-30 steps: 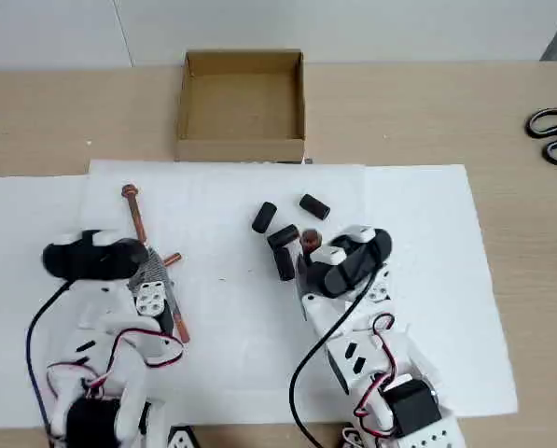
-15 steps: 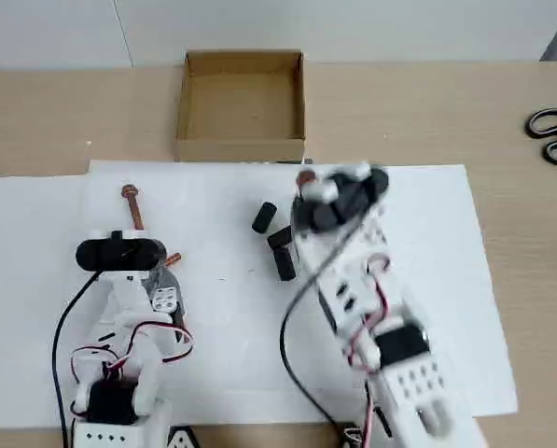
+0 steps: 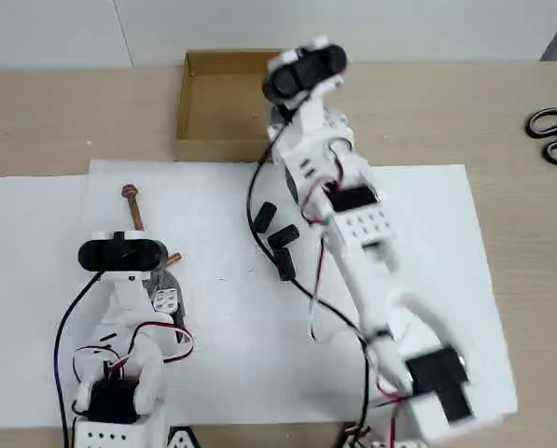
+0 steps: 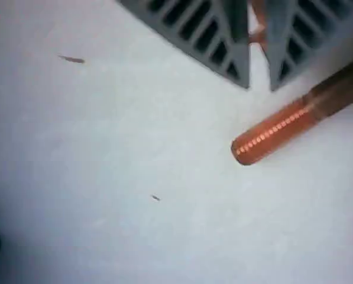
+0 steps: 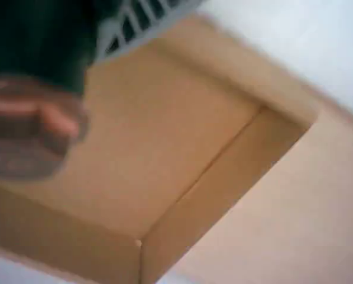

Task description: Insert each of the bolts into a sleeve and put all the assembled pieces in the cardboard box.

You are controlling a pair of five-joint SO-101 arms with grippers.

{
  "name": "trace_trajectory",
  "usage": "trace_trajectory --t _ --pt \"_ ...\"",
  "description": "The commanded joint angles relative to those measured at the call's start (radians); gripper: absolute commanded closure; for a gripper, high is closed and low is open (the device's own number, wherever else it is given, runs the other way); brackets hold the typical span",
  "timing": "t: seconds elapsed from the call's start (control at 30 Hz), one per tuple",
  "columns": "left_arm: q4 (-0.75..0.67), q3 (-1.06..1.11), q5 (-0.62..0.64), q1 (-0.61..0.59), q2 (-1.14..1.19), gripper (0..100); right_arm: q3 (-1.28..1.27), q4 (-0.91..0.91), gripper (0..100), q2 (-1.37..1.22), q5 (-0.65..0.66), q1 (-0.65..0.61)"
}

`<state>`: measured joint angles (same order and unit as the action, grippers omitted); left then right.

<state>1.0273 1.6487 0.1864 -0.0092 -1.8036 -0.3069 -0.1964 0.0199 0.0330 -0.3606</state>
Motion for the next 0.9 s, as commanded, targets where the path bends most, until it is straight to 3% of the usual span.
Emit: trace_trajectory --t 0.0,0.33,0.47,0.7,0.87 --pt "-0.028 -0.004 0.000 -0.006 -0.009 99 0.250 0.025 99.5 -0.148 0.052 0.012" --pt "-0.028 -0.004 0.000 -0.006 -0.009 99 0.773 0.019 99.5 -0.619 0.158 0.031" --pt "-0.028 -0.004 0.000 -0.006 -0.009 99 0.922 -0.150 99.0 -0.702 0.183 0.033" --pt "-0.028 -0.004 0.000 -0.006 -0.009 99 1.025 -0.331 78.3 -0.748 0.181 0.031" --pt "-0.028 -0.004 0.000 -0.006 -0.009 99 1.026 -0.380 80.5 -0.745 0.181 0.028"
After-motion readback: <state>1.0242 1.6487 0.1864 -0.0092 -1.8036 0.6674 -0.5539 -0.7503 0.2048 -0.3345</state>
